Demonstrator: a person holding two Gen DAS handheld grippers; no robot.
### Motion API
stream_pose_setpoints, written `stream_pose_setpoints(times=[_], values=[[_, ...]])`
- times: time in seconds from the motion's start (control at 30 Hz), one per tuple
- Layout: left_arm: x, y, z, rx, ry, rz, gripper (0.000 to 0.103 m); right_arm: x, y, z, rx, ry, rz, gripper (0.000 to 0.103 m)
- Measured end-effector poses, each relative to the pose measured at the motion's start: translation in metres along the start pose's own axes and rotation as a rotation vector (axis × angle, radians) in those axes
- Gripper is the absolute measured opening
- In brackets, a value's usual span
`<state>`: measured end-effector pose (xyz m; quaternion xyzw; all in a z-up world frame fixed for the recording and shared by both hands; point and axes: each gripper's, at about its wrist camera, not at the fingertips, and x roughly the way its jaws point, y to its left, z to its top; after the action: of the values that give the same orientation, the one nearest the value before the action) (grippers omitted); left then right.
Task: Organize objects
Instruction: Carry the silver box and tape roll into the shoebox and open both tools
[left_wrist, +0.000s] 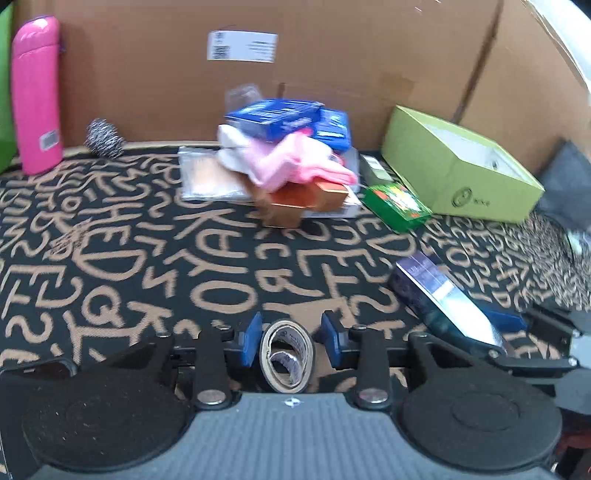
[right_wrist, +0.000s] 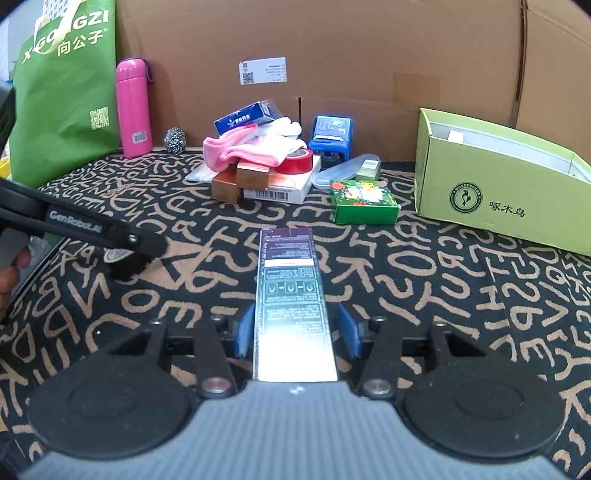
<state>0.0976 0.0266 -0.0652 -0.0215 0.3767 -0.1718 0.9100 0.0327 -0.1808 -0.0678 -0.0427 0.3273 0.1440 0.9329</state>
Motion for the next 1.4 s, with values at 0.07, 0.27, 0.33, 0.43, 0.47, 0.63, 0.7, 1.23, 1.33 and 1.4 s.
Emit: stream_pose_setpoints(times=[0.07,0.27,0.33,0.43,0.47,0.63,0.7,1.23,1.33,1.4], values=[[-0.004,-0.01,-0.005,0.059,-0.003,0.042,0.043,-0.001,0.002,0.0,-0.011,-0.003,-0.011,0.047],[-0.011,-0.012,-0.017,0.093,-0.002,0.049,0.039,0.006,-0.002,0.001,-0.003,-0.004,0.0,0.047],[-0.008,-0.011,-0.014,0.086,-0.004,0.055,0.035,0.008,-0.002,0.002,0.004,-0.008,0.001,0.047],[-0.002,-0.012,-0.01,0.08,-0.013,0.055,0.035,0.009,-0.005,0.002,0.018,-0.014,0.011,0.038],[-0.001,-0.015,-0.009,0.094,-0.015,0.061,0.034,0.009,-0.006,0.002,0.026,-0.018,0.013,0.038],[-0.005,-0.026,-0.002,0.087,-0.015,-0.033,0.031,-0.003,-0.012,-0.002,0.046,-0.038,0.01,0.038],[-0.011,-0.038,0.007,0.12,-0.053,-0.038,0.031,-0.01,-0.019,0.001,0.063,-0.049,0.015,0.038],[-0.004,-0.159,0.144,0.239,-0.187,-0.276,0.031,-0.05,-0.143,0.108,0.095,-0.241,-0.156,0.038],[0.02,-0.183,0.17,0.225,-0.177,-0.286,0.031,-0.04,-0.173,0.129,0.125,-0.256,-0.216,0.038],[0.036,-0.198,0.182,0.232,-0.182,-0.272,0.031,-0.029,-0.192,0.139,0.148,-0.259,-0.263,0.038]])
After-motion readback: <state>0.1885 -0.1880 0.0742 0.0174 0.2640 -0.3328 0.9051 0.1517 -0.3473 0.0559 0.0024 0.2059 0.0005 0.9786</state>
